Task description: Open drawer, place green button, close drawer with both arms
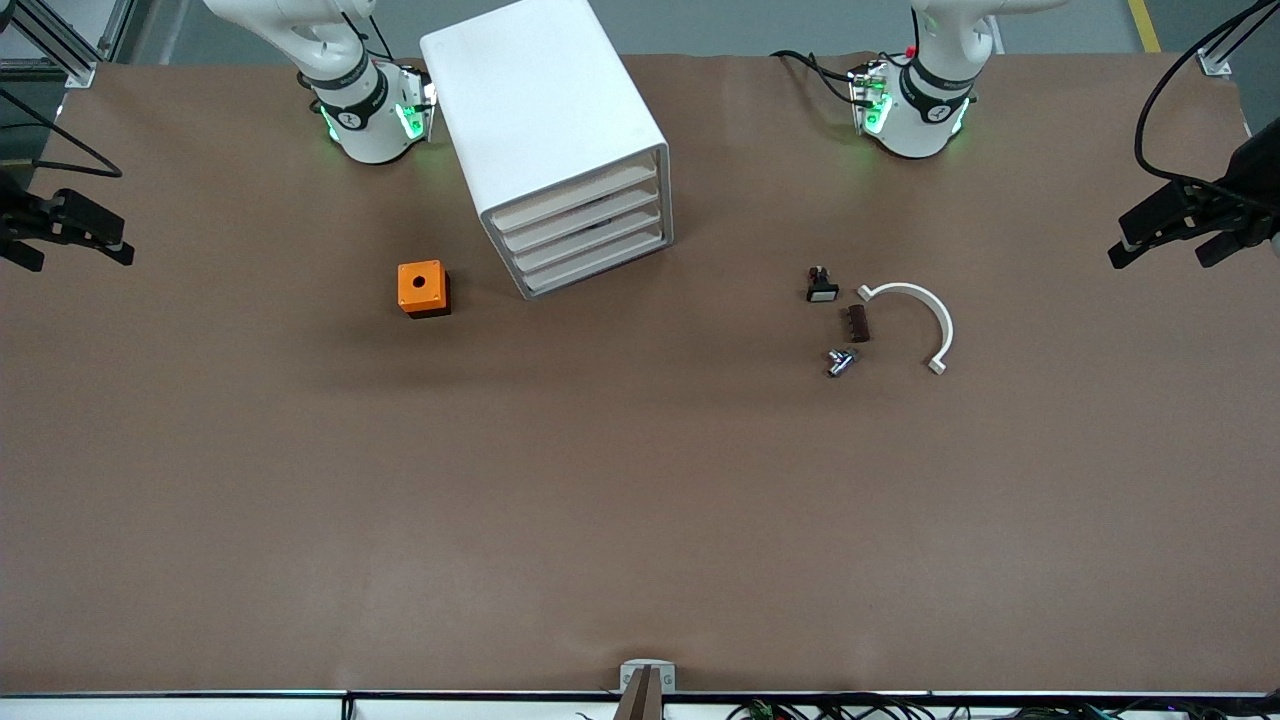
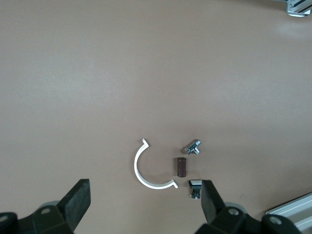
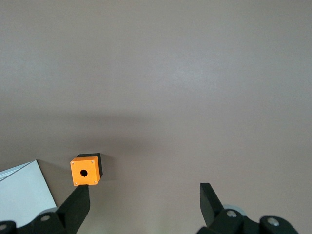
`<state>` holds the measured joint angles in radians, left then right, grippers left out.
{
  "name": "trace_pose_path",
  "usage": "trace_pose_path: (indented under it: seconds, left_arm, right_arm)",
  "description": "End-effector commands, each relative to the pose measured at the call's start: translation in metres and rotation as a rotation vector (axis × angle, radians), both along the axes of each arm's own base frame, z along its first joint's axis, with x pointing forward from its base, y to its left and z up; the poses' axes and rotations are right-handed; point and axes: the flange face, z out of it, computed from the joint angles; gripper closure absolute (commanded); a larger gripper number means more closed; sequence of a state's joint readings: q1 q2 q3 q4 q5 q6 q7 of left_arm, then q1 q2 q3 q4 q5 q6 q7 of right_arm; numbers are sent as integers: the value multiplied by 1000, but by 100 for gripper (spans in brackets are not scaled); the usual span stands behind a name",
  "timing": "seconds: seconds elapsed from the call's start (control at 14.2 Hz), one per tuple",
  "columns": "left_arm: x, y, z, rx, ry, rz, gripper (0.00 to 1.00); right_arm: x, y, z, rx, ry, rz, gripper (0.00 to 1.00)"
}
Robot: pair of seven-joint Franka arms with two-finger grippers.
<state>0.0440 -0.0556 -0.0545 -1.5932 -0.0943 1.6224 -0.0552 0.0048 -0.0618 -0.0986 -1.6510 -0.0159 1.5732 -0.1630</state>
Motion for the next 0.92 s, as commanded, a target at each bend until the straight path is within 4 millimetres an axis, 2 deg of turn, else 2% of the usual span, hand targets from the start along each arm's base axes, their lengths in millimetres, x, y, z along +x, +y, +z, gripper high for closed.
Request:
trace_pose_path:
  seconds: [0.0, 0.85]
  left_arm:
    - [0, -4, 6, 32, 6, -18, 0]
    - [4, -1, 0, 31, 18, -12, 0]
  right_arm:
    - [-9, -2, 4, -14, -12, 4, 0]
    - [-8, 1, 3, -14, -10, 8, 0]
